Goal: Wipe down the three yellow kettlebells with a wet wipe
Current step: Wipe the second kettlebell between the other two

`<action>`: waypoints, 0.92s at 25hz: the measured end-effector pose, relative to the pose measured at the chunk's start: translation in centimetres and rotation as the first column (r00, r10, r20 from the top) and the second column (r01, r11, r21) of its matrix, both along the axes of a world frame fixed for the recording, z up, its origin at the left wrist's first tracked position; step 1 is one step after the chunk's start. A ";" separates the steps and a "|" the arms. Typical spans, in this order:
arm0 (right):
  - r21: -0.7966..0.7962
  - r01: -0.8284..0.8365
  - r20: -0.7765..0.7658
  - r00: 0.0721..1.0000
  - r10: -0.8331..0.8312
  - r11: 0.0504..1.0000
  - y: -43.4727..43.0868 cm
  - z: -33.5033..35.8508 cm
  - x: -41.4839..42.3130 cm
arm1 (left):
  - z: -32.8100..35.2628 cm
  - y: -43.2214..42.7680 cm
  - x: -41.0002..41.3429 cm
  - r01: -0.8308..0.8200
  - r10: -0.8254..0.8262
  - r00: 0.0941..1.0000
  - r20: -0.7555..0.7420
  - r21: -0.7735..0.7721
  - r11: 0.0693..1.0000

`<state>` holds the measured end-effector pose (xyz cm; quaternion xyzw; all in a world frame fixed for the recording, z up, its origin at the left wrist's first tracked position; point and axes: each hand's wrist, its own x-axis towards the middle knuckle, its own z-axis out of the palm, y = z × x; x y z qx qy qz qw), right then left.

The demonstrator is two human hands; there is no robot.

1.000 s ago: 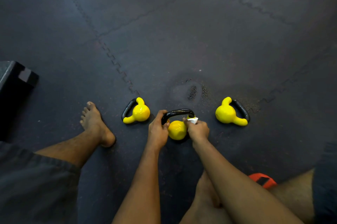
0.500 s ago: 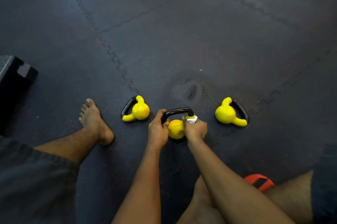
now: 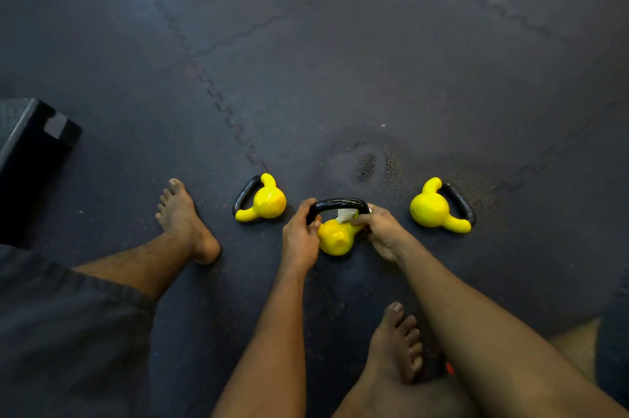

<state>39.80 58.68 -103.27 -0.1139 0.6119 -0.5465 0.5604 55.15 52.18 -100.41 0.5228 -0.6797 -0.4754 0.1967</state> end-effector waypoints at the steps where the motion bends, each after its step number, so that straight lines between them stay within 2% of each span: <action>1: 0.000 -0.038 -0.024 0.999 0.038 0.999 0.2 -0.1 -0.5 | -0.1 0.0 0.0 -0.007 0.007 1.000 -0.008 0.006 1.000; 3: 0.025 -0.064 -0.128 0.989 0.066 0.998 0.7 -0.3 -0.9 | -0.1 -0.2 -0.2 -0.017 0.017 1.000 -0.018 0.006 1.000; 4: 0.062 -0.023 -0.194 0.980 0.034 0.998 0.8 -0.5 -0.8 | -0.1 -0.2 -0.4 -0.020 0.020 1.000 -0.017 -0.001 1.000; 6: 0.170 0.159 -0.345 0.934 -0.093 0.972 0.9 -0.5 0.2 | 0.1 -0.2 -0.7 -0.019 0.019 1.000 -0.008 -0.017 1.000; 8: 0.238 0.361 -0.452 0.863 -0.226 0.902 1.3 -0.3 1.3 | 0.3 -0.1 -0.8 -0.008 0.008 1.000 -0.001 -0.015 1.000; 10: 0.195 0.492 -0.565 0.763 -0.313 0.848 2.1 0.0 2.4 | 0.5 0.1 -0.8 0.007 -0.007 1.000 0.011 -0.021 1.000; 12: 0.150 0.554 -0.712 0.635 -0.299 0.819 3.2 0.6 3.9 | 0.8 0.1 -0.6 0.023 -0.022 0.999 0.027 -0.028 0.999; 14: 0.130 0.527 -0.816 0.538 -0.212 0.840 3.3 1.3 5.6 | 1.2 0.0 -0.5 0.039 -0.038 0.999 0.033 -0.022 0.999; 15: 0.110 0.470 -0.833 0.525 -0.177 0.876 3.0 1.6 6.5 | 1.3 -0.1 -0.5 0.050 -0.049 0.998 0.042 -0.025 0.998; 17: 0.041 0.285 -0.836 0.534 -0.124 0.958 2.5 2.0 8.3 | 1.5 -0.1 -0.4 0.082 -0.077 0.994 0.083 -0.059 0.995; 19: -0.030 0.142 -0.843 0.528 -0.101 0.989 2.6 1.7 9.5 | 1.6 -0.1 -0.3 0.098 -0.087 0.990 0.107 -0.100 0.990; 23: -0.076 0.054 -0.847 0.523 -0.094 0.996 3.6 0.5 9.3 | 2.1 -1.0 -0.4 0.125 -0.120 0.990 0.069 -0.075 0.989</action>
